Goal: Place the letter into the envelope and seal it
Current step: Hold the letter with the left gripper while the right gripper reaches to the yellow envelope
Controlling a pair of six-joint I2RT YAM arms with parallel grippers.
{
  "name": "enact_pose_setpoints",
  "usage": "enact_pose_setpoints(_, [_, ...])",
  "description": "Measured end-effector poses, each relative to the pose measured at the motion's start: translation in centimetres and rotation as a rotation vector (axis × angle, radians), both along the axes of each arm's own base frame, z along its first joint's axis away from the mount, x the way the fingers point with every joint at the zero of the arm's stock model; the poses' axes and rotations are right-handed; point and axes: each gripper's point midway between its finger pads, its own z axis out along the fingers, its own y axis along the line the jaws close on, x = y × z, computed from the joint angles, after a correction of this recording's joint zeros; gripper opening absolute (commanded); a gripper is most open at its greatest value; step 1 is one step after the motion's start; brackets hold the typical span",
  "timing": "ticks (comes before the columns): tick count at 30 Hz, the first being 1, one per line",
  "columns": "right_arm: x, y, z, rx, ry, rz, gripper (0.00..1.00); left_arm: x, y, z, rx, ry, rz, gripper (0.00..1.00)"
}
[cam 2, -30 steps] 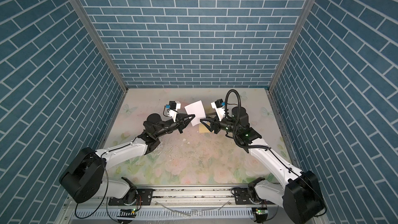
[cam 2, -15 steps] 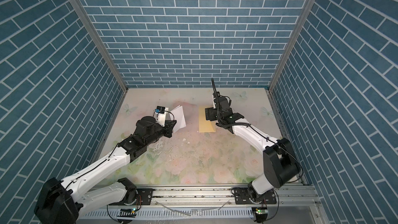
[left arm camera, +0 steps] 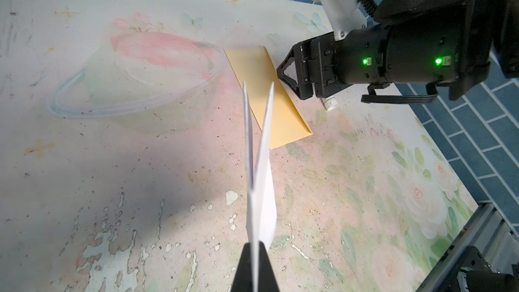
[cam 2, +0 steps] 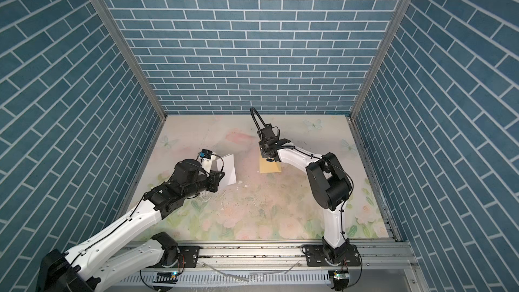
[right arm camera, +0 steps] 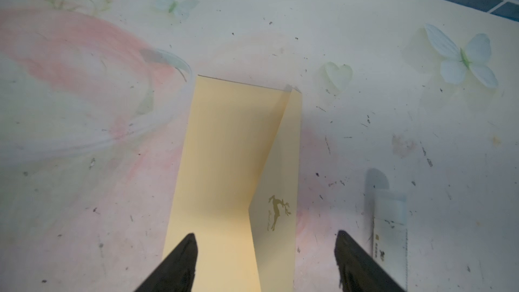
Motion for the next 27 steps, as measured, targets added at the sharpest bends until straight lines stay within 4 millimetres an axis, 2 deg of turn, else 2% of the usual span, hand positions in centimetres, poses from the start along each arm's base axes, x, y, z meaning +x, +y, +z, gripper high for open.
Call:
enact_pose_setpoints(5, [0.5, -0.2, -1.5, -0.039, 0.021, -0.027, 0.62, 0.4, -0.3, -0.8, 0.0, 0.002, 0.0, 0.0])
enact_pose_setpoints(10, [1.1, -0.3, -2.5, -0.062, 0.024, -0.049, 0.44, 0.6, -0.4, -1.4, -0.012, 0.001, 0.007, 0.0])
enact_pose_setpoints(15, [1.2, -0.5, -3.6, -0.087, 0.034, -0.06, 0.34, 1.1, -0.7, -1.6, -0.027, -0.005, 0.013, 0.0])
enact_pose_setpoints(26, [1.6, -0.8, -3.6, -0.116, 0.024, -0.075, 0.0, 1.8, -1.3, -1.8, -0.04, -0.009, 0.015, 0.0])
enact_pose_setpoints(27, [1.6, -0.9, -3.5, -0.117, 0.023, -0.078, 0.0, 1.8, -1.4, -1.9, -0.041, -0.009, 0.014, 0.0])
